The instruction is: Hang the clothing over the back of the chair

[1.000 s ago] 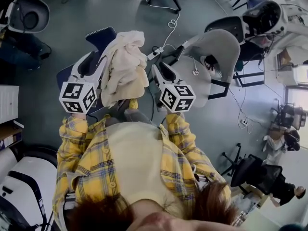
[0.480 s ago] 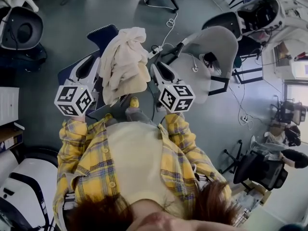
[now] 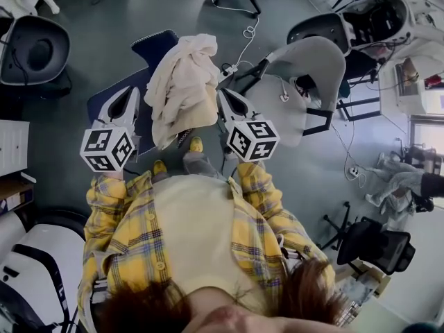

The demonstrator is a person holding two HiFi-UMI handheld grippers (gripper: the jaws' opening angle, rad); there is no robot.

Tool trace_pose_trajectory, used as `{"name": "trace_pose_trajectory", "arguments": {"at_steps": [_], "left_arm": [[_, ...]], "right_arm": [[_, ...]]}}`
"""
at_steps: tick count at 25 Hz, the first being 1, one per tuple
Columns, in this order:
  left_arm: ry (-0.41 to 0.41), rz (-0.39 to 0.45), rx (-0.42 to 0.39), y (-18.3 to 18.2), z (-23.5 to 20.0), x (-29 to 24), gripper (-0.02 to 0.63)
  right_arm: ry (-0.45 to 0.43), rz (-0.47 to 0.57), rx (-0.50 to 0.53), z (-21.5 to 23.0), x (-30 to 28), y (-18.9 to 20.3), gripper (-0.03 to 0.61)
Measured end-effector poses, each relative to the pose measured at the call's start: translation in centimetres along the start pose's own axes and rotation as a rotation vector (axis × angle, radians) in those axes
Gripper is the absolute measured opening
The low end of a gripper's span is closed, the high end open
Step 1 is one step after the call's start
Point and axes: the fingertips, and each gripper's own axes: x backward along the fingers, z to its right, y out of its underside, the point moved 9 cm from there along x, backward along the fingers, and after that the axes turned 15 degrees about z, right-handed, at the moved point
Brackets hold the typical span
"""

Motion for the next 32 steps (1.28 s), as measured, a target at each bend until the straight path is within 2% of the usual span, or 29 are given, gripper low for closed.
{"name": "trace_pose_trajectory", "arguments": {"at_steps": [11,32], "left_arm": [[-0.034,-0.005,0.025,0.7,-0.4,2.5,0.006],[-0.007,0.035,0.019,0.4,1.2,3.0,0.006]], "right_arm": [[-0.014,-0.019,0.0,-1.4,0.2,0.5,0.015],[-0.057,-0.014,0.028,-2.3,0.0,-0.4,0.014]]}}
